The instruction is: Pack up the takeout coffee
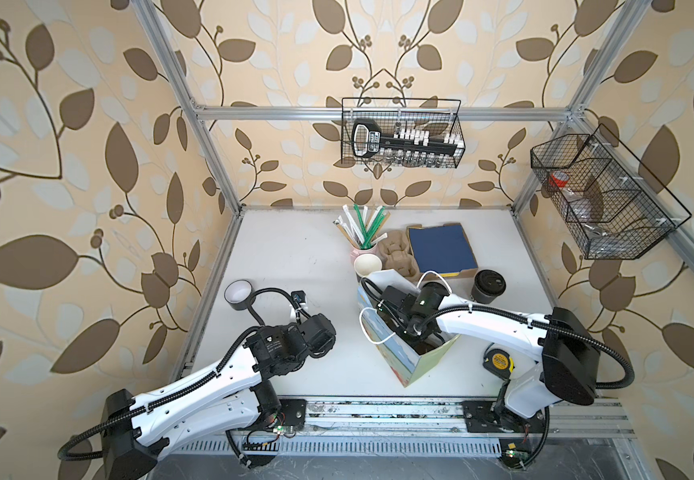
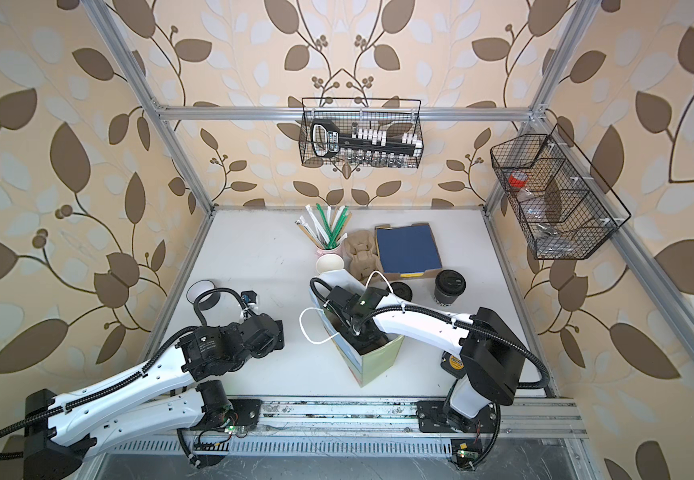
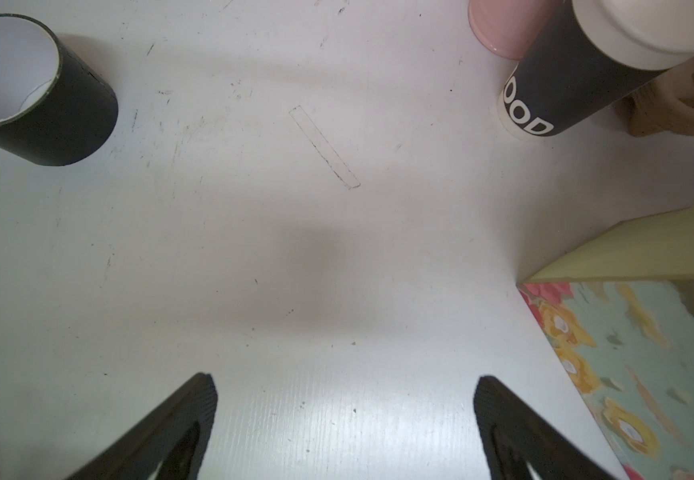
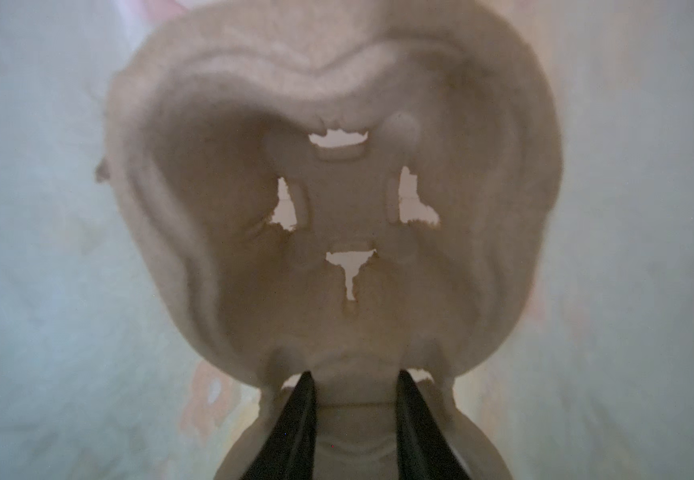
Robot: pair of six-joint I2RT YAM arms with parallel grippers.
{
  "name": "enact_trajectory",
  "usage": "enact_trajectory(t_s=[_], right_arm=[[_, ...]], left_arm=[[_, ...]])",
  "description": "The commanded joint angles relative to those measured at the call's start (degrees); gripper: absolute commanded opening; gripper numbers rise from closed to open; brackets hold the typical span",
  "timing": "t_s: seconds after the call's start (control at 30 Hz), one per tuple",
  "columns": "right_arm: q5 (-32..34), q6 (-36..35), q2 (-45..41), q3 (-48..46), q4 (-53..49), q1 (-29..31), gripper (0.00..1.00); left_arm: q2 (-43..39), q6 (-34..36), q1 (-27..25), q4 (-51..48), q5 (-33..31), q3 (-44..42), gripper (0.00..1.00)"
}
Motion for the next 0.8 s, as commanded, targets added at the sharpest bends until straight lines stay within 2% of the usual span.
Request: enact_trajectory(t_s=[0.0,0.43,0.67,0.77], right_arm=[[-1.04,0.48,-0.34,-2.90,0.98,-0.06,0.31],[-2.03,0.39,2.05,-5.01,2.25,-0.35,0.31],[-2.04,0.55,1.45,-4.38,1.77,-0.25,0.36],[-1.49,0.66,0.89,-3.39,0.89,0.09,0.42]], left_arm=[[-0.07,-0.06,0.69,-0.35,-2.52,0.74,0.99],[0.18,-0.06,0.70,-0.38,-2.54,0.78,0.99],[0.63,0.07,0.72,-0.29,-2.44,0.98,0.99],[0.77,0.11,0.72,-0.21,-2.51,0.96,0.99]])
